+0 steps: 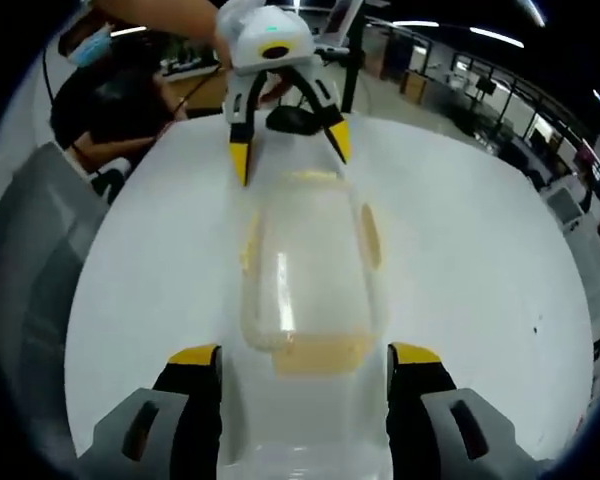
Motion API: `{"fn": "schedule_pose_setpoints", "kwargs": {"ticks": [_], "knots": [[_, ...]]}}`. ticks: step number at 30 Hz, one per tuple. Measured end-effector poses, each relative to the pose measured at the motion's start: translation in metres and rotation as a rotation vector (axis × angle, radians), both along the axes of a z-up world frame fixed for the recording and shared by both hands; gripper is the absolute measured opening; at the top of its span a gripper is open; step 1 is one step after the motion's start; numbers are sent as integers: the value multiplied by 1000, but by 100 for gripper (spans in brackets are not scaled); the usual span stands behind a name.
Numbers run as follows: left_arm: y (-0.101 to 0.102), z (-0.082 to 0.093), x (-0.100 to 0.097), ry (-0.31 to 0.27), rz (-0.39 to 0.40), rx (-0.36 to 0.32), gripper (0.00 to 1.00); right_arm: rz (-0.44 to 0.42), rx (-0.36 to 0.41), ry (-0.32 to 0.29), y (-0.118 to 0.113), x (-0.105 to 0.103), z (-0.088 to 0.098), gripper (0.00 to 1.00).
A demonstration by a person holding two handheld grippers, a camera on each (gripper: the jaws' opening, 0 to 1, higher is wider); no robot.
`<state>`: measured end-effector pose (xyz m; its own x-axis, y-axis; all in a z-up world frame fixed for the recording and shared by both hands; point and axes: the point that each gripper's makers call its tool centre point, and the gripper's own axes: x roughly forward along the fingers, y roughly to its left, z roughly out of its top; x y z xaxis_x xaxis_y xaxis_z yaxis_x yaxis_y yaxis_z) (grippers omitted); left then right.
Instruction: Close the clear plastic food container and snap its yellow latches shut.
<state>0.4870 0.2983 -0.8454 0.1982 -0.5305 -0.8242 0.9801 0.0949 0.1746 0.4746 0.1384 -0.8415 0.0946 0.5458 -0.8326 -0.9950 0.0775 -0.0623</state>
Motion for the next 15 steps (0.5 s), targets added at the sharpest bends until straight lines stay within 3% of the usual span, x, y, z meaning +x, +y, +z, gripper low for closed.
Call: {"fn": "schedule_pose_setpoints", "kwargs": {"ticks": [4, 12, 15], "knots": [[3, -3, 2, -16, -44, 44, 69, 6, -12, 6, 1, 0, -2, 66], [0, -4, 8, -9, -65, 56, 67, 27, -45, 22, 3, -3, -10, 65], [-1, -6, 7, 14, -70, 57, 59, 24, -50, 25, 3, -2, -11, 65]]}}
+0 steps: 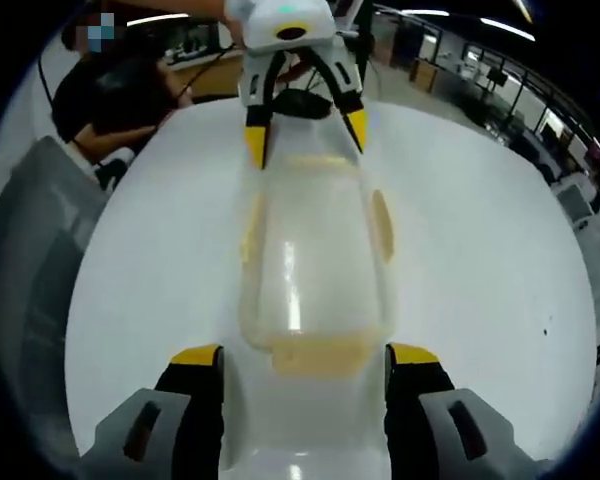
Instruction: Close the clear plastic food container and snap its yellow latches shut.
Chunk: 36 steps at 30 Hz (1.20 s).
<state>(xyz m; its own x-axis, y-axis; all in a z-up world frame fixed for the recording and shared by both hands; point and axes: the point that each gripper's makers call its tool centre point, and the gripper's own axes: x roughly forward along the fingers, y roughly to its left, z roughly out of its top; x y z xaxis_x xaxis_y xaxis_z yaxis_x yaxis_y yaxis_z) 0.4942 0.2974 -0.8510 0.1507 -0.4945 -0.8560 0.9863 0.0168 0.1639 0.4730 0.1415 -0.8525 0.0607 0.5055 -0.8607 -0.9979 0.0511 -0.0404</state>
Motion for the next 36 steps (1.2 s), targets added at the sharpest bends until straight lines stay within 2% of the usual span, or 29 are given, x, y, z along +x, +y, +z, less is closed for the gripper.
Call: {"fn": "schedule_pose_setpoints", "kwargs": {"ticks": [12, 16, 21, 23, 24, 25, 30, 32, 34, 35, 36], "knots": [[-3, -1, 3, 14, -28, 0, 58, 6, -16, 25, -1, 2, -6, 63], [-4, -3, -1, 61, -36, -9, 51, 12, -21, 30, -2, 2, -9, 63], [-5, -3, -2, 66, -59, -11, 48, 4, -22, 38, -2, 3, -10, 62], [-4, -3, -5, 73, -66, -10, 41, -1, -22, 39, -2, 3, -9, 61], [-4, -4, -8, 94, -71, -12, 40, 2, -20, 40, -2, 2, -8, 59], [-4, -2, -5, 80, -70, -13, 40, 1, -22, 39, -3, 3, -8, 58], [-4, -3, -6, 83, -66, -9, 40, -4, -20, 39, -4, 4, -8, 54], [-4, -3, -6, 88, -38, -9, 40, -4, -23, 38, -5, 4, -8, 48], [-3, -2, -7, 87, -55, -10, 40, 25, -33, 38, -7, 2, -6, 40], [-4, -2, -8, 93, -53, -13, 40, 21, -2, 32, -1, 2, -5, 40], [-4, -2, -8, 97, -51, -12, 40, 25, -26, 31, -5, 0, -6, 40]]}}
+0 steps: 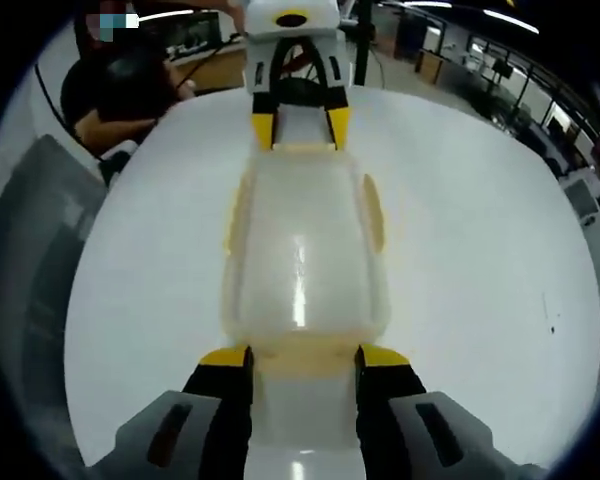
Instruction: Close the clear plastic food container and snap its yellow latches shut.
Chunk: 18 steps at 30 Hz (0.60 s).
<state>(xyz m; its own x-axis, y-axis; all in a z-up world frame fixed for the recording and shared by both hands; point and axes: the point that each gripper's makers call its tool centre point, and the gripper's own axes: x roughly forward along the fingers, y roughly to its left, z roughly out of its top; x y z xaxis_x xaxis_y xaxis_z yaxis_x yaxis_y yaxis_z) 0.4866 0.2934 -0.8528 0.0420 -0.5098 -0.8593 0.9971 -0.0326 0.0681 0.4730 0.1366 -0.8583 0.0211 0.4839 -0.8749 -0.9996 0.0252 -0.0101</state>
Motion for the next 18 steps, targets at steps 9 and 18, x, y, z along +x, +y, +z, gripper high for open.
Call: {"fn": "schedule_pose_setpoints", "kwargs": {"ticks": [9, 18], "knots": [[1, -2, -2, 2, 26, 11, 40, 0, -11, -1, -1, 1, -1, 40], [-1, -3, -6, -2, 28, 38, 40, 10, -32, 1, -4, 1, -3, 40]]}}
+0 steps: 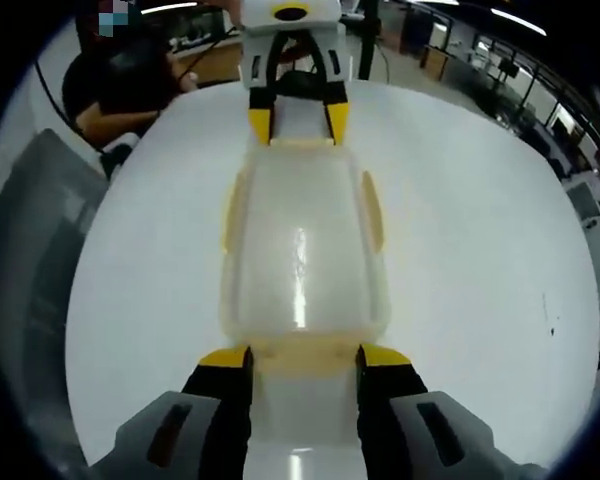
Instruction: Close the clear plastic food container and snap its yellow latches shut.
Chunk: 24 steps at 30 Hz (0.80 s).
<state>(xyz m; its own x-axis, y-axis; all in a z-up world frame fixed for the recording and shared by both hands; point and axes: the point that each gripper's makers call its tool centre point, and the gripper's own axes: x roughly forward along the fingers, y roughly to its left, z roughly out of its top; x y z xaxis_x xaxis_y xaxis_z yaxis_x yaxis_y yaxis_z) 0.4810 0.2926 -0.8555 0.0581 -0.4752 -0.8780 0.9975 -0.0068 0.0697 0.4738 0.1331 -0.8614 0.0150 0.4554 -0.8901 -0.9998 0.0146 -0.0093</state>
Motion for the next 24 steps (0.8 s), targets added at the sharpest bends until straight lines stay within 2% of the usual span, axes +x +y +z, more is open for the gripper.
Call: {"fn": "schedule_pose_setpoints", "kwargs": {"ticks": [7, 18, 24], "knots": [[0, 1, -2, -1, -6, -11, 40, -4, -5, 6, -1, -1, 0, 40], [-1, 1, -15, -1, 5, 45, 39, 21, -26, -7, -1, -8, 2, 40], [-1, 10, -16, -13, 15, 38, 39, 21, -30, -14, -4, -10, 7, 40]]}}
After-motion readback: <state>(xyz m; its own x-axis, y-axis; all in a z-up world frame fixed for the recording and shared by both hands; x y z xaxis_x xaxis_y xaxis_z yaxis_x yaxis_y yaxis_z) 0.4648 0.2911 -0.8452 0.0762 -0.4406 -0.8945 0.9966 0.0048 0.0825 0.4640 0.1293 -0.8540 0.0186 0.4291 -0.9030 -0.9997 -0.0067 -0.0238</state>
